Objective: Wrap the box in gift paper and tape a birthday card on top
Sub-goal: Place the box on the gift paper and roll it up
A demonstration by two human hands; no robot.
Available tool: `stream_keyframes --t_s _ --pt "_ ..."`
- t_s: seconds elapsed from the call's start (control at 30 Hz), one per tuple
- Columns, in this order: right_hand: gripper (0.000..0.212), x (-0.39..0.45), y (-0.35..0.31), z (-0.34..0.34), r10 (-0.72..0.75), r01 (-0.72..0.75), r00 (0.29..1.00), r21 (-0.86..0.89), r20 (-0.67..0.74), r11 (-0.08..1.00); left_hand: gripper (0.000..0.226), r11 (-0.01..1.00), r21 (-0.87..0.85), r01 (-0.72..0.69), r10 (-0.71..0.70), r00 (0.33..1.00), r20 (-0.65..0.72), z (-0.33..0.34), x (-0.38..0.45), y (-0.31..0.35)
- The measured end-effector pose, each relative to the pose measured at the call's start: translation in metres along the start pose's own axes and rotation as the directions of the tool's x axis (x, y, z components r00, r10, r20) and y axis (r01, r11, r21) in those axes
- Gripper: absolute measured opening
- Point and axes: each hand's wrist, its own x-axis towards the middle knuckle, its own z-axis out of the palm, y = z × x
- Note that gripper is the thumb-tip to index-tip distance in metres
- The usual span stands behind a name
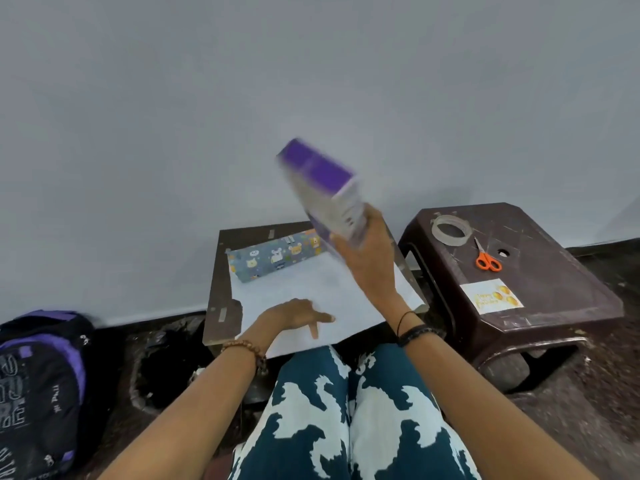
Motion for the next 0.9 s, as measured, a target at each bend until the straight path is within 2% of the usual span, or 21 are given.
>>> stream_keyframes --t_s 0.03,0.1,0.2,0.3,0.33,0.4,0.47,0.53,0.63,0.7,0.77,0.83,0.87,0.9 --pt "0.056 0.001 0.0 -0.003 0.172 -0.164 0.984 0.151 -0.044 0.975 0.053 0.999 -0.015 0.031 -0.031 1.0 0.0 0.002 -0.001 0.0" --pt "0.06 -0.002 0.014 -0.004 0.44 -0.393 0.893 0.32 -0.092 0.862 0.041 0.992 -0.101 0.072 -0.077 0.996 -0.044 0.008 0.005 -0.004" --pt "0.059 -0.008 0.039 -0.001 0.724 -0.608 0.676 0.453 -0.135 0.652 0.028 0.995 -0.072 0.068 -0.077 0.99 -0.122 0.008 0.0 -0.008" --pt "0.066 -0.014 0.055 0.001 0.868 -0.688 0.491 0.582 -0.066 0.434 0.058 0.972 -0.222 0.07 -0.112 0.976 -0.185 0.0 -0.008 -0.013" --pt "0.071 -0.014 0.059 0.003 0.898 -0.698 0.439 0.616 -0.035 0.365 0.059 0.952 -0.302 0.053 -0.124 0.967 -0.222 -0.003 -0.009 -0.015" --pt "0.081 -0.014 0.065 0.011 0.943 -0.706 0.327 0.678 0.059 0.202 0.047 0.903 -0.424 0.066 -0.184 0.952 -0.245 -0.008 -0.005 -0.022" --pt "0.079 -0.014 0.067 0.024 0.953 -0.687 0.247 0.725 0.175 0.045 0.042 0.906 -0.402 0.131 -0.236 0.946 -0.224 -0.009 0.0 -0.027" --pt "0.073 -0.016 0.067 0.041 0.942 -0.7 0.226 0.714 0.25 -0.021 0.043 0.961 -0.214 0.174 -0.225 0.943 -0.246 -0.006 0.008 -0.027" --pt "0.068 -0.021 0.072 0.071 0.93 -0.77 0.247 0.637 0.271 0.019 0.042 0.973 0.127 0.194 -0.149 0.943 -0.297 0.002 0.016 -0.014" --pt "0.065 -0.018 0.075 0.087 0.927 -0.792 0.27 0.608 0.262 0.059 0.053 0.946 0.268 0.183 -0.108 0.956 -0.272 0.006 0.025 -0.01" --pt "0.058 -0.009 0.08 0.097 0.92 -0.821 0.292 0.562 0.26 0.101 0.066 0.941 0.305 0.147 -0.086 0.975 -0.203 0.006 0.036 -0.011" --pt "0.048 0.003 0.085 0.099 0.903 -0.885 0.319 0.432 0.287 0.175 0.065 0.947 0.293 0.129 -0.074 0.978 -0.194 -0.002 0.041 -0.014" --pt "0.047 0.007 0.088 0.097 0.892 -0.912 0.348 0.324 0.287 0.252 0.06 0.949 0.289 0.125 -0.065 0.976 -0.208 -0.005 0.042 -0.016" --pt "0.05 0.01 0.093 0.094 0.871 -0.912 0.407 0.18 0.276 0.369 0.054 0.956 0.27 0.117 -0.053 0.971 -0.234 -0.008 0.042 -0.019"
